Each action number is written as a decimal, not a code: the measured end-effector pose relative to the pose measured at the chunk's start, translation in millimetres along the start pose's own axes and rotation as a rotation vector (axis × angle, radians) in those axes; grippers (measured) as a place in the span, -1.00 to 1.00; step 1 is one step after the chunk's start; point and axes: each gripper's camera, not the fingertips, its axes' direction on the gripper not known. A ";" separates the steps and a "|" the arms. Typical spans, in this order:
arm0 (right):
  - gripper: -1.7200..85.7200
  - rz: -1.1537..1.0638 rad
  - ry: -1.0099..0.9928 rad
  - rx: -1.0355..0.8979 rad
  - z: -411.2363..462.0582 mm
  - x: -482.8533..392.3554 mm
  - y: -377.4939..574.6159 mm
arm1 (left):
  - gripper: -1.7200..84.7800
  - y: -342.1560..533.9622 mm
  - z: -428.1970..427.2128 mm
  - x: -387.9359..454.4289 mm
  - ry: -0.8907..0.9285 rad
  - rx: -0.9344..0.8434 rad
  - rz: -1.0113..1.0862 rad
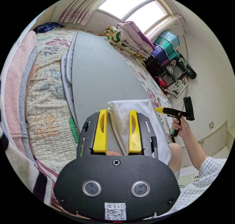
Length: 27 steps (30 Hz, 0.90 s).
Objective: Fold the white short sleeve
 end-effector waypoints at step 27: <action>-0.89 0.128 0.041 -0.031 -64.6 -138.2 -36.3 | -0.95 -123.5 29.5 17.3 0.033 -0.021 0.038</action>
